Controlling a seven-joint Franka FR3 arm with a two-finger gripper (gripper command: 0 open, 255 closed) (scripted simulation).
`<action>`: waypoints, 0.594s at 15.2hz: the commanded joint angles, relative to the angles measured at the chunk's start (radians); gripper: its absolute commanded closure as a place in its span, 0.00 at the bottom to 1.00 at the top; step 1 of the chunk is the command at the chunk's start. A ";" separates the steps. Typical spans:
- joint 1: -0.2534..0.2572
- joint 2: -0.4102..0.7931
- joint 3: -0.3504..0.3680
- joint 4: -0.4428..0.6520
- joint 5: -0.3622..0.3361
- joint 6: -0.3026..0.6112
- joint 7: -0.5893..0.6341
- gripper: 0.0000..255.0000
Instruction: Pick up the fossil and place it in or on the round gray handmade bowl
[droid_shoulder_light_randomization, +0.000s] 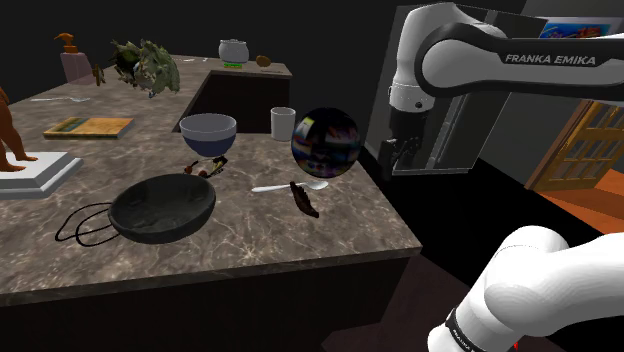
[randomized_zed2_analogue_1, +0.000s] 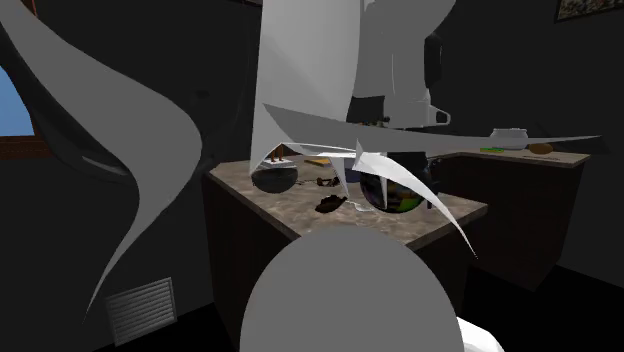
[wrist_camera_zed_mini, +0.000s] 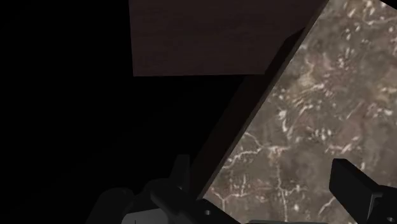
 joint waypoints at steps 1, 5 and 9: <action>0.000 0.000 0.000 0.000 0.000 0.000 0.000 0.00; 0.020 0.044 0.071 0.002 0.083 0.065 0.132 0.00; 0.035 0.109 0.142 0.026 0.153 0.138 0.259 0.00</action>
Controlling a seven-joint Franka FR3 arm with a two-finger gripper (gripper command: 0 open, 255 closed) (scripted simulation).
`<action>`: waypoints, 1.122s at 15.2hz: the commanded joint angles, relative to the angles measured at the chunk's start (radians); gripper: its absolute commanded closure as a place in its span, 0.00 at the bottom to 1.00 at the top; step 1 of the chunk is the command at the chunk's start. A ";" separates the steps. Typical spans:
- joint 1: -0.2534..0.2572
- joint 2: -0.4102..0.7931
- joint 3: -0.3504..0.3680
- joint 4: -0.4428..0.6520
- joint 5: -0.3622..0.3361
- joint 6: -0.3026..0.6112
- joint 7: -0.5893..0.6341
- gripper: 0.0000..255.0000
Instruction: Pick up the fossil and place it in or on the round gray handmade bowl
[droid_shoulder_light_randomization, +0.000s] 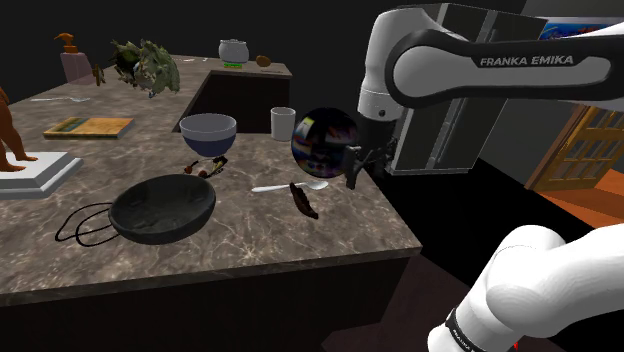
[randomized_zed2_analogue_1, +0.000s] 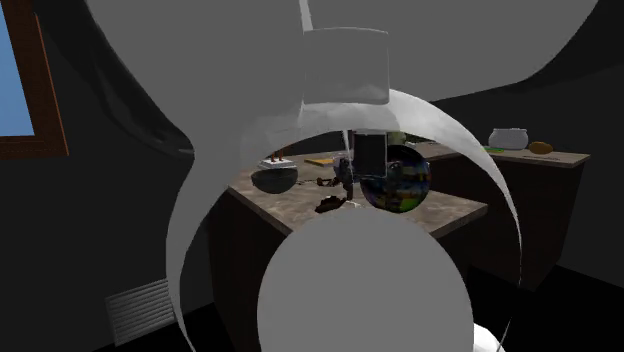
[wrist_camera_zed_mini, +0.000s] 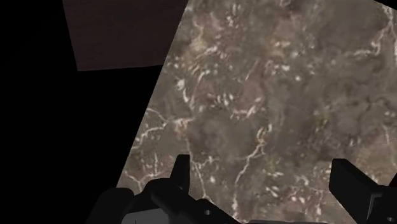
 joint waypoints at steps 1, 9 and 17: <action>0.006 0.038 0.035 0.015 0.033 0.040 0.065 0.00; 0.012 0.226 0.171 0.135 0.105 0.192 0.312 0.00; 0.015 0.270 0.197 0.077 0.111 0.302 0.335 0.00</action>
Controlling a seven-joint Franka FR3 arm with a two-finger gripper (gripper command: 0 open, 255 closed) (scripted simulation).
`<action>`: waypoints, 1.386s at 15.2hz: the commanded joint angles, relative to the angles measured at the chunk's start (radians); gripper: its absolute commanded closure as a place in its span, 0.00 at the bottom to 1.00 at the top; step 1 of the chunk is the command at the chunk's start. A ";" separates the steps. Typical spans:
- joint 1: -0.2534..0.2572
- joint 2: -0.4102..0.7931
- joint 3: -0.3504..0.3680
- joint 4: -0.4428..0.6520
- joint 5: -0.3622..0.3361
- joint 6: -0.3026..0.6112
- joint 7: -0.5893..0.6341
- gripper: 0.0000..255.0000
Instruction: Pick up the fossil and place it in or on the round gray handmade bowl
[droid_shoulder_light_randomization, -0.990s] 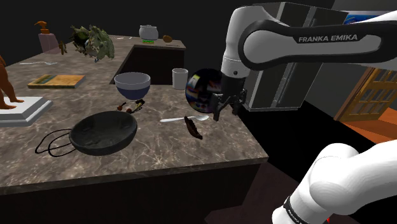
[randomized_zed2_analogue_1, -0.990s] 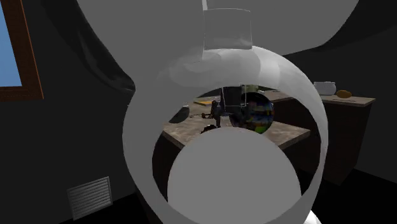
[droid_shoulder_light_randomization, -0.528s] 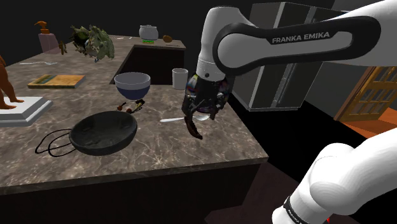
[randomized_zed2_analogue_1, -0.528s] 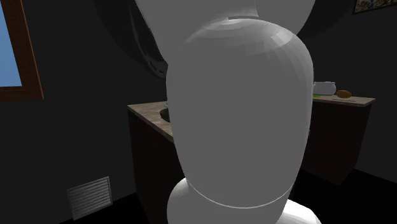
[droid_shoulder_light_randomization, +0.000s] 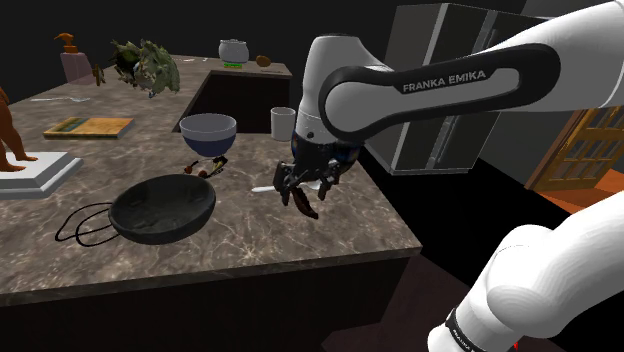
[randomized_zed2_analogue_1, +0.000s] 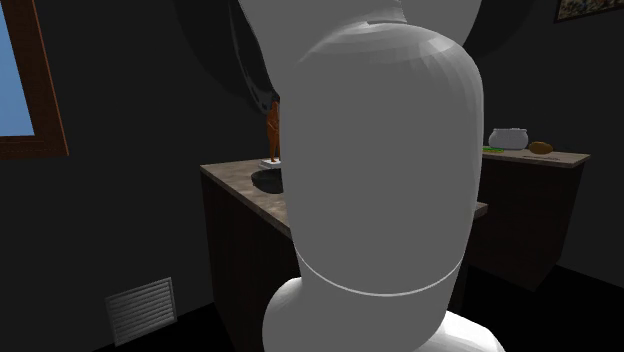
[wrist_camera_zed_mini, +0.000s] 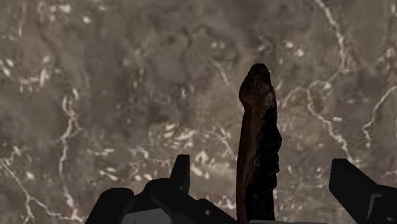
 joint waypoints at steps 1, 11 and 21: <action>0.001 0.004 0.003 -0.017 0.001 0.021 0.000 0.00; 0.001 0.004 0.003 -0.016 0.001 0.021 0.000 1.00; 0.000 -0.005 -0.002 0.017 -0.001 -0.020 0.002 1.00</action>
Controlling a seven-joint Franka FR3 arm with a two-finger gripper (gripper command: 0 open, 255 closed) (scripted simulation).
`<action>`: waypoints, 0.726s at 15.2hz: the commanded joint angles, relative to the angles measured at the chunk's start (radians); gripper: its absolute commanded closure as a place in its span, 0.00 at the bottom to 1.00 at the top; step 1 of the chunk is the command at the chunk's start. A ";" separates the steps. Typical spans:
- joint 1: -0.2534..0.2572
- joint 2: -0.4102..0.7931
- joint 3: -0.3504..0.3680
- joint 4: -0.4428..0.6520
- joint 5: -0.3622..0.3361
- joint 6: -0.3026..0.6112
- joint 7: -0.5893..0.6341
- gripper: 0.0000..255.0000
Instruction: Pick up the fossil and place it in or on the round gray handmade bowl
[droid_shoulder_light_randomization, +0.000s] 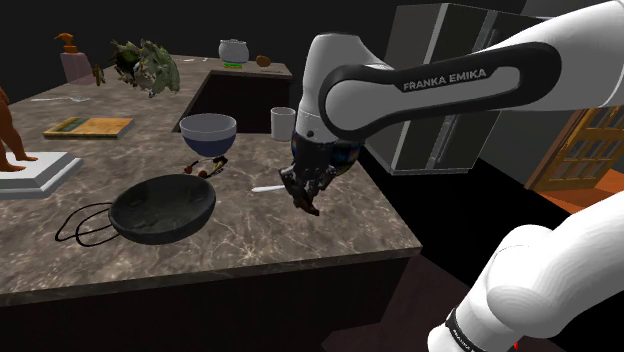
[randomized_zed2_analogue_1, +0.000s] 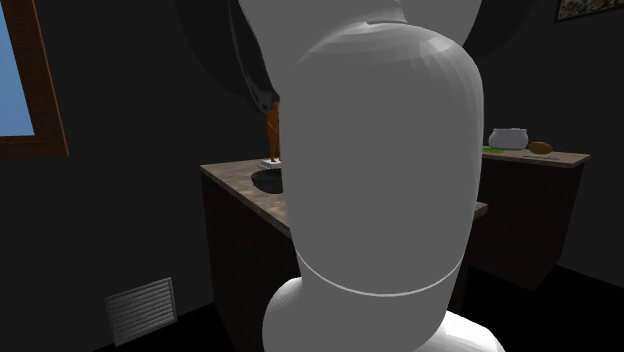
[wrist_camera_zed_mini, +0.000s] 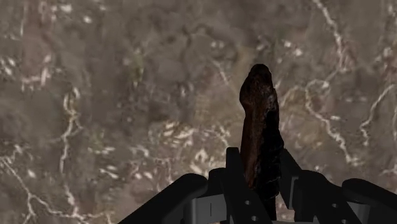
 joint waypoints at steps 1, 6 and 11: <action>0.000 -0.007 -0.003 0.023 -0.001 -0.029 0.002 1.00; -0.003 -0.015 -0.010 0.082 -0.005 -0.097 0.005 1.00; -0.005 -0.018 -0.017 0.147 -0.010 -0.164 0.009 1.00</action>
